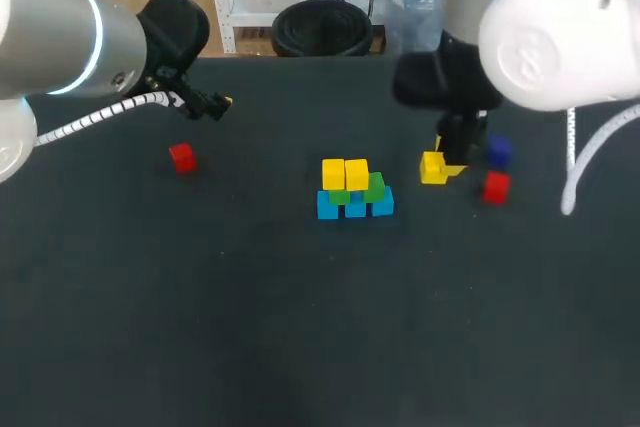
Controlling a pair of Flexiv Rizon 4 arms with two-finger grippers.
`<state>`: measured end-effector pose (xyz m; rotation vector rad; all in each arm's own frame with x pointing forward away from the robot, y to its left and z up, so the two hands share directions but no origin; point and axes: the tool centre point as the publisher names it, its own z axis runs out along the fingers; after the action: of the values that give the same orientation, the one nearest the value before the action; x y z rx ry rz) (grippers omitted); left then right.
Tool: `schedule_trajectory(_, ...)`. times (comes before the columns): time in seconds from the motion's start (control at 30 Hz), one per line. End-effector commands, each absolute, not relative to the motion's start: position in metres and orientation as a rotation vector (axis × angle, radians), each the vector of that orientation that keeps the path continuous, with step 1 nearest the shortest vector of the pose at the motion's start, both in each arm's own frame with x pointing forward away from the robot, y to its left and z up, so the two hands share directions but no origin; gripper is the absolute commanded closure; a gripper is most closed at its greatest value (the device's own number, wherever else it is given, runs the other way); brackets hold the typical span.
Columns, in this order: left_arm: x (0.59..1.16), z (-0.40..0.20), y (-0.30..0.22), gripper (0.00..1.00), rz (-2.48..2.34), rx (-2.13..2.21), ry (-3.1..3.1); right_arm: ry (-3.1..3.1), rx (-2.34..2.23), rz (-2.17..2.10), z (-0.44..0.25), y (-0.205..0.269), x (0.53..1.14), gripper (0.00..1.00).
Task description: Place the blue cubes, place green cubes on the blue cubes, place the yellow cubes on the green cubes, then place the red cubes on the yellow cubes, and place purple cube on the red cubes.
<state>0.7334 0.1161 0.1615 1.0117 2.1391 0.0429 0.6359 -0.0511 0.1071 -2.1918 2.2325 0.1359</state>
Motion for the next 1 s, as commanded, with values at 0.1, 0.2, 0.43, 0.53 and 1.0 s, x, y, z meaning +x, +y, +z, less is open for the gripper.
schedule_trajectory(0.1,0.734,0.162,0.117,0.00,0.039,1.014,2.138,2.248,-2.202,0.163,0.106,-0.049,0.645,1.00)
schedule_trajectory(0.2,0.734,0.162,0.117,0.00,0.039,1.014,2.138,2.248,-2.202,0.163,0.106,-0.049,0.645,1.00)
schedule_trajectory(0.43,0.734,0.162,0.117,0.00,0.039,1.014,2.138,2.248,-2.202,0.163,0.106,-0.049,0.645,1.00)
schedule_trajectory(0.53,0.734,0.162,0.117,0.00,0.039,1.014,2.138,2.248,-2.202,0.163,0.106,-0.049,0.645,1.00)
schedule_trajectory(1.0,0.734,0.162,0.117,0.00,0.039,1.014,2.138,2.137,-2.315,0.164,0.100,-0.022,0.656,1.00)
